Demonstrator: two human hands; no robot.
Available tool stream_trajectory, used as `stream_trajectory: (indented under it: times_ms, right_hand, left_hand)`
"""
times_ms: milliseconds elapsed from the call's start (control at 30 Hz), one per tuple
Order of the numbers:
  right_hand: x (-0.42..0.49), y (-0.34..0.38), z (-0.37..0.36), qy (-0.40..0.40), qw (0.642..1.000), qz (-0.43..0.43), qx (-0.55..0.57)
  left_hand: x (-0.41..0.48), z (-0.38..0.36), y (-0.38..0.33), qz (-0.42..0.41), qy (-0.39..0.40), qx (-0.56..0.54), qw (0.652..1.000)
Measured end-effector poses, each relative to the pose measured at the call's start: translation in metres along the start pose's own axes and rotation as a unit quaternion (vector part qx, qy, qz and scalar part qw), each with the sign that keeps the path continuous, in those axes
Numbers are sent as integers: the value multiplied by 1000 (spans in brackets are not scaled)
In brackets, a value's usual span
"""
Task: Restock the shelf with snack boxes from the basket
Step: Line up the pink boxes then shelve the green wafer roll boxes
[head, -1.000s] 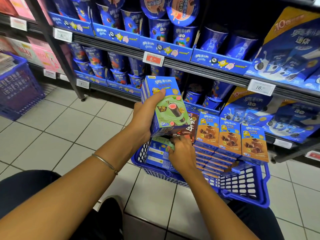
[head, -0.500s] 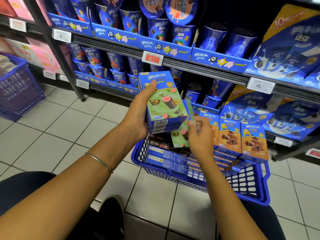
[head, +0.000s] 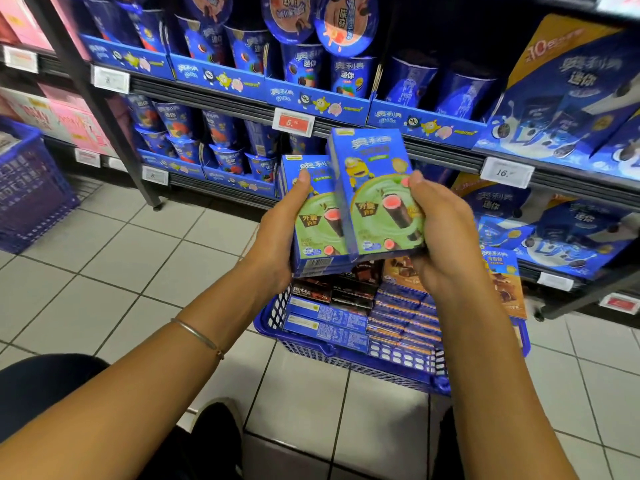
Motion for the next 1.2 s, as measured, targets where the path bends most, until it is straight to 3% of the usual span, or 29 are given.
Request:
stream_trajectory:
  times_ms: [233, 567, 900, 1067, 1200]
  right_hand:
    - [-12, -18, -20, 36, 998, -56, 5]
    - [2, -35, -33, 87, 993, -67, -37]
    - [38, -54, -59, 19, 993, -79, -83]
    - [17, -10, -95, 20, 985, -102, -140]
    - [-9, 85, -133, 31, 981, -82, -176]
  left_hand:
    - [3, -8, 4, -56, -6, 37, 998]
    - [32, -16, 9, -42, -43, 46, 997]
    - [87, -14, 3, 4, -20, 46, 999]
    - [57, -4, -45, 60, -7, 25, 998]
    - [6, -14, -136, 74, -17, 30, 997]
Point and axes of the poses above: each hand's wrist, its own x-axis towards the middle knuckle, its own z-axis out of the back of the hand, y = z × x, the point moved 1 cm from there along x, towards the middle knuckle, and after that the axes turned 11 degrees about -y, right-handed, at the moved point
